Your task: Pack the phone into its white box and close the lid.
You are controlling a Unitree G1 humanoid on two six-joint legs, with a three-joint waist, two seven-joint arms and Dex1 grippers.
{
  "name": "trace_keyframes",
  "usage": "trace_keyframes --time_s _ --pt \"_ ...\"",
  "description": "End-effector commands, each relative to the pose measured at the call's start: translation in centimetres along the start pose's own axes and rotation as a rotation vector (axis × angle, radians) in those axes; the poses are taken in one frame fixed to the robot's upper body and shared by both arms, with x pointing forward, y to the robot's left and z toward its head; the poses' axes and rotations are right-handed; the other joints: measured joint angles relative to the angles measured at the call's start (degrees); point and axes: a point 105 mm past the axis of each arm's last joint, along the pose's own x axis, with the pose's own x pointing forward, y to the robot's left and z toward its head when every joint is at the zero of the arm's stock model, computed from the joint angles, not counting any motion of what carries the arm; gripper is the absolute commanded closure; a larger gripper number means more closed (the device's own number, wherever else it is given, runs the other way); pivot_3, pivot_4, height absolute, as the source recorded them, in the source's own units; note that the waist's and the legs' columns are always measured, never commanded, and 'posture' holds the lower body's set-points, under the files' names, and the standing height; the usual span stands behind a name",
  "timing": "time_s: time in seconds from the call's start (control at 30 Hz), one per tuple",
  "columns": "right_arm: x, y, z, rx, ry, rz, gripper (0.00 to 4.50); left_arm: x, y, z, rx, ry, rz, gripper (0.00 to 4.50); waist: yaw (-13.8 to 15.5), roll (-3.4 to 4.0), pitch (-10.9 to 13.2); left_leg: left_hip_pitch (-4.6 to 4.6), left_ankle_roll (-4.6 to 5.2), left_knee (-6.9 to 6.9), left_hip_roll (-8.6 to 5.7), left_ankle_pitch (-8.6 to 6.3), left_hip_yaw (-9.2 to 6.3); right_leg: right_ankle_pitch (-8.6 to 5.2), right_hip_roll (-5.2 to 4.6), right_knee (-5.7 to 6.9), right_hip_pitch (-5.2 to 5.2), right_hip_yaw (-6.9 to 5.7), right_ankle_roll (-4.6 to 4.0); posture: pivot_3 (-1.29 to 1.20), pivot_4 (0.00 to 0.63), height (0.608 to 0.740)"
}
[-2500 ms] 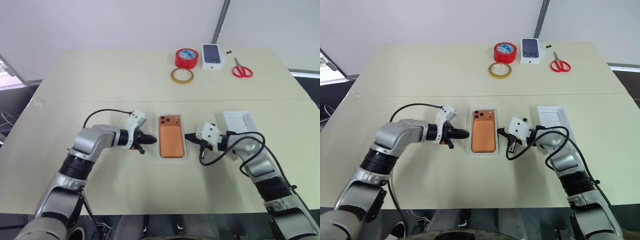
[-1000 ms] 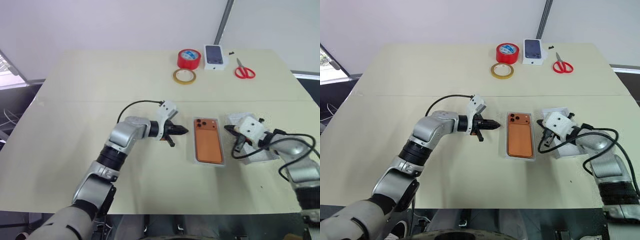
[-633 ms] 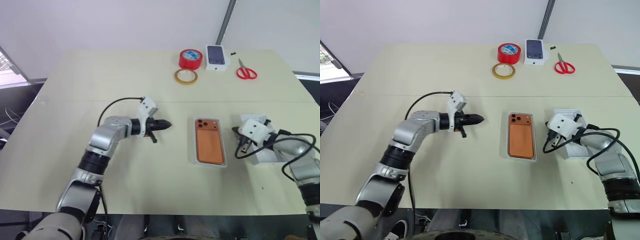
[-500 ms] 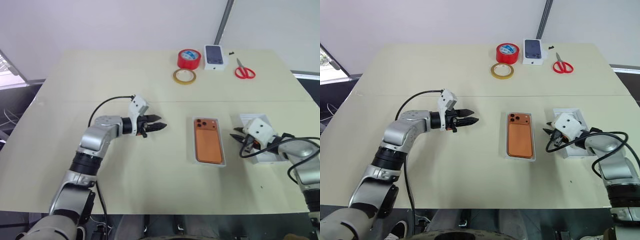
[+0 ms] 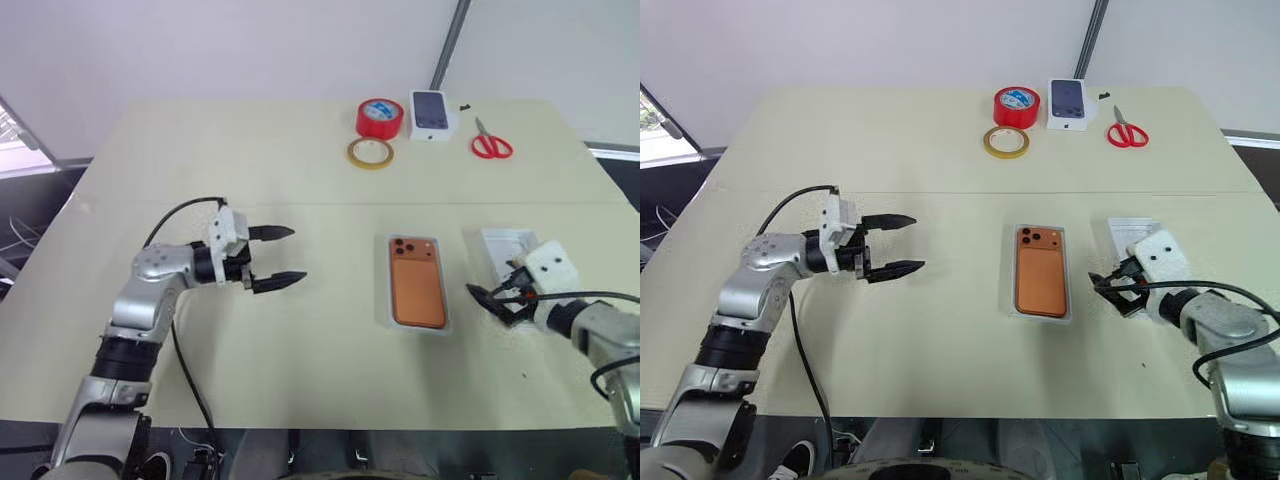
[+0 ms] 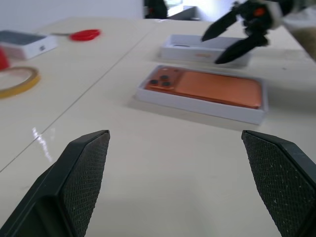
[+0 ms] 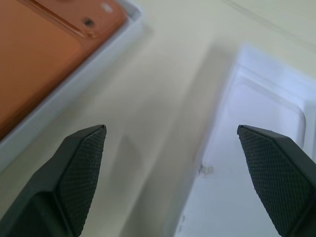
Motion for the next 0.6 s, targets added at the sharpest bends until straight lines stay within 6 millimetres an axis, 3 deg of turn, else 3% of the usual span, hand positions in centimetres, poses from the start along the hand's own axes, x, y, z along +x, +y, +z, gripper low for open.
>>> trace_keyframes --time_s 0.03,0.3,0.6 --pt "-0.6 -0.8 1.5 0.081 0.025 -0.062 0.05 -1.1 0.3 0.9 0.099 -0.018 -0.017 0.00 -0.2 0.02 0.0 0.00 0.00 0.00 0.00 0.00 0.00 0.00 0.00 0.00 -0.01 0.00 0.00 0.00 0.150 0.740" --pt "0.2 -1.4 2.3 0.131 0.256 0.037 0.05 -2.4 -0.3 -0.5 0.190 0.053 -0.120 0.00 -0.1 0.06 0.0 -0.03 0.05 -0.05 0.00 -0.02 0.01 0.00 0.00 -0.01 -0.07 -0.01 -0.01 0.00 0.150 0.740" --pt "0.3 -1.5 3.4 0.178 0.441 0.113 0.05 -1.1 -0.5 0.1 0.207 -0.005 -0.104 0.00 0.0 0.07 0.0 -0.15 0.08 -0.05 0.00 -0.04 0.02 0.00 -0.02 -0.04 -0.17 -0.02 0.00 0.00 0.150 0.740"
